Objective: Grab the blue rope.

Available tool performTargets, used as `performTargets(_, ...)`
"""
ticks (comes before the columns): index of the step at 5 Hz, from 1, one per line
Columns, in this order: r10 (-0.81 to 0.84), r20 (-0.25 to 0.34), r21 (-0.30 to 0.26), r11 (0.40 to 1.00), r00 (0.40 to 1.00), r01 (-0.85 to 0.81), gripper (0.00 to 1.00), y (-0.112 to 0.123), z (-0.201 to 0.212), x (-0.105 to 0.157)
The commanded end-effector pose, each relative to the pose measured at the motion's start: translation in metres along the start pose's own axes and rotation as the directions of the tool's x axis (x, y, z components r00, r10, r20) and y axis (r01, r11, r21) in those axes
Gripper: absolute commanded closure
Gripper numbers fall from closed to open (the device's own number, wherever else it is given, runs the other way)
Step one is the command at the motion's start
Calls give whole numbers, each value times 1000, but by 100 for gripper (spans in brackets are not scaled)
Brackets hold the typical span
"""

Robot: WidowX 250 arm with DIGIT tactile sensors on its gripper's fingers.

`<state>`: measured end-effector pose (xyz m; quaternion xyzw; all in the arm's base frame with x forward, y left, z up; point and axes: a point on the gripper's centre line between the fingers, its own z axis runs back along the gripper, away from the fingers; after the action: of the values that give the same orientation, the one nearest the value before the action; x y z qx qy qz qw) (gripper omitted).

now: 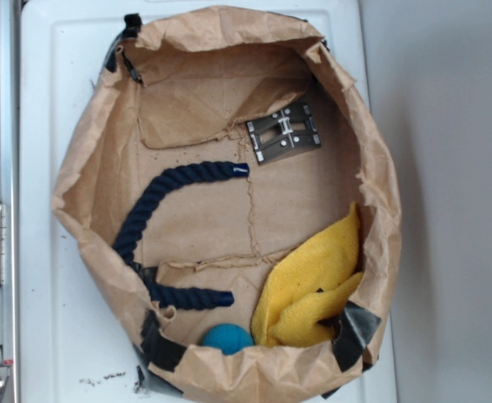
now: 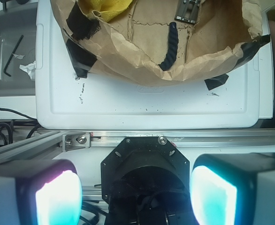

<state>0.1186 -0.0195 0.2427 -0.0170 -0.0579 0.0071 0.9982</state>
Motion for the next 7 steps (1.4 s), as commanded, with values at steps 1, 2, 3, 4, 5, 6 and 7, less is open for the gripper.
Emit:
performTargets(1,0,0,0,1000,1000,0,0,0,0,0)
performTargets(2,42,5,9,999,999,-42,0,-18,-3,18)
performTargets(3,98,26,10,995,995,-98,0,-28,5,1)
performTargets(4,49,17,-3,999,999,-49,0,-27,0,6)
performTargets(5,32,-9,24,999,999,-32,0,-14,-10,22)
performTargets(6,64,-24,24,998,998,-63,0,-5,-15,28)
performTargets(7,70,-24,19,997,997,-69,0,4,-20,45)
